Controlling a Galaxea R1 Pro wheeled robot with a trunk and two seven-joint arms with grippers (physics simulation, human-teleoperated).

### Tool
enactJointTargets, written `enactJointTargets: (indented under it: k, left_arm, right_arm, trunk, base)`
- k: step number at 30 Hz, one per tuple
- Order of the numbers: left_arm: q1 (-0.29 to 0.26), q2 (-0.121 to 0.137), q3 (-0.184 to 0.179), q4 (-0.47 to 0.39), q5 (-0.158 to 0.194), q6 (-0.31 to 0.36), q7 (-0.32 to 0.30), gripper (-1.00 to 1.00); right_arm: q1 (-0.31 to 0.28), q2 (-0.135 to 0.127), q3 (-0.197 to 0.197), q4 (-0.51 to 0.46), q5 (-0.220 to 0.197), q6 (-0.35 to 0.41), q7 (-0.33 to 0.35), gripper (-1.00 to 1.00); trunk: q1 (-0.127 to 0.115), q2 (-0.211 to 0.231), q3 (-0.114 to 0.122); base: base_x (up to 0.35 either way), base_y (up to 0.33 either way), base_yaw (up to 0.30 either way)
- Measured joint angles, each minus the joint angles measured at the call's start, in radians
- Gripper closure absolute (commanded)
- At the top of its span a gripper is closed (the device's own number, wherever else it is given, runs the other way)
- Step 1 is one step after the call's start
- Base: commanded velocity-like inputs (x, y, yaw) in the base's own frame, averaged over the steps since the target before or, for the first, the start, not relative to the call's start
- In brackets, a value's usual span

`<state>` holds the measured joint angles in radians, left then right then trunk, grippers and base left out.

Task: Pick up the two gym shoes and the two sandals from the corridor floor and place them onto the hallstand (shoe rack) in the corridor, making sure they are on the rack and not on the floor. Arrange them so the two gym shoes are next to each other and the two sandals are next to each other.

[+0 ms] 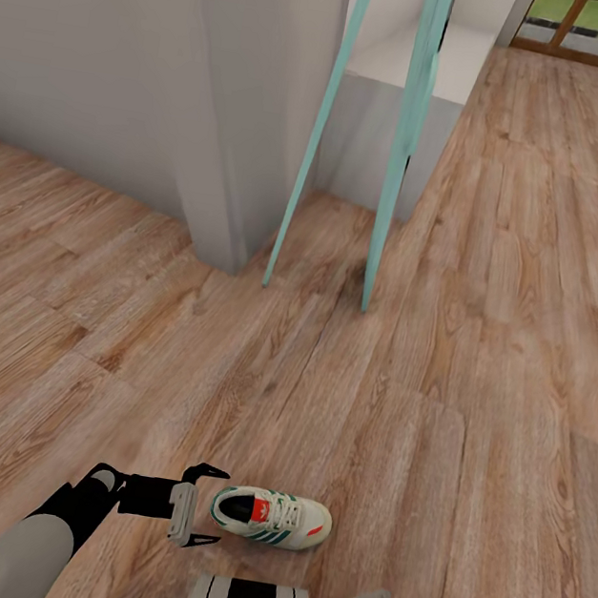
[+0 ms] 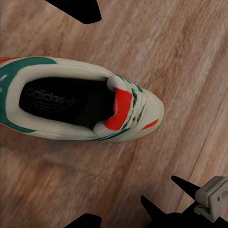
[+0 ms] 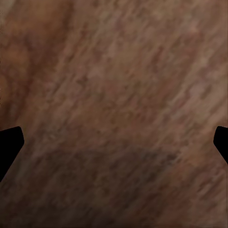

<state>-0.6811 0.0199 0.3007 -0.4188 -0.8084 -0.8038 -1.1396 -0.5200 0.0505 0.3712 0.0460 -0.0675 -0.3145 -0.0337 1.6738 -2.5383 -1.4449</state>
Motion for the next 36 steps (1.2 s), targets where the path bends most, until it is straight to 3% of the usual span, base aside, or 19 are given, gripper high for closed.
enactJointTargets:
  k: [4,25,27,28,29,30,31,34,36]
  left_arm:
    - [0.000,0.000,0.000,0.000,0.000,0.000,0.000,-1.00]
    - [0.000,0.000,0.000,0.000,-0.002,0.000,0.000,-1.00]
    - [0.000,0.000,0.000,0.000,-0.001,0.000,0.000,-1.00]
    - [0.000,0.000,0.000,0.000,-0.001,0.000,0.000,-1.00]
    - [0.000,0.000,0.000,0.000,-0.002,0.000,0.000,-1.00]
    - [0.000,0.000,0.000,0.000,-0.001,0.000,0.000,-1.00]
    - [0.000,0.000,0.000,0.000,-0.001,0.000,0.000,-1.00]
    - [0.000,0.000,0.000,-0.001,-0.001,0.000,0.000,-1.00]
    - [0.000,0.000,0.000,-0.001,-0.001,0.000,0.000,-1.00]
  right_arm:
    - [0.000,0.000,0.000,0.000,0.000,0.000,0.000,-1.00]
    - [0.000,-0.002,-0.001,-0.002,0.001,-0.001,-0.010,-1.00]
    - [0.000,-0.041,-0.007,-0.004,-0.005,-0.002,-0.168,-1.00]
    - [0.000,-0.054,-0.006,-0.005,-0.004,-0.001,-0.220,-1.00]
    - [0.000,-0.055,-0.004,-0.005,-0.003,-0.001,-0.222,-1.00]
    - [0.000,-0.077,-0.009,-0.005,-0.007,-0.002,-0.317,-1.00]
    - [0.000,-0.090,-0.007,-0.006,-0.006,-0.001,-0.364,-1.00]
    - [0.000,-0.131,-0.009,-0.007,-0.008,-0.001,-0.483,-1.00]
    - [0.000,-0.142,-0.007,-0.007,-0.008,-0.001,-0.502,-1.00]
  trunk:
    - [0.002,-0.001,-0.015]
    - [0.002,-0.001,-0.015]
    - [0.002,-0.001,-0.015]
    - [0.002,-0.001,-0.015]
    - [0.002,-0.001,-0.015]
    - [0.002,-0.001,-0.015]
    - [0.002,-0.001,-0.015]
    - [0.002,-0.001,-0.015]
    - [0.002,-0.001,-0.015]
  base:
    - [0.000,0.000,0.000]
    - [0.000,0.000,0.000]
    - [0.000,0.000,0.000]
    - [0.000,0.000,0.000]
    - [0.000,0.000,0.000]
    - [0.000,0.000,0.000]
    - [0.000,0.000,0.000]
    - [0.000,0.000,0.000]
    - [0.000,0.000,0.000]
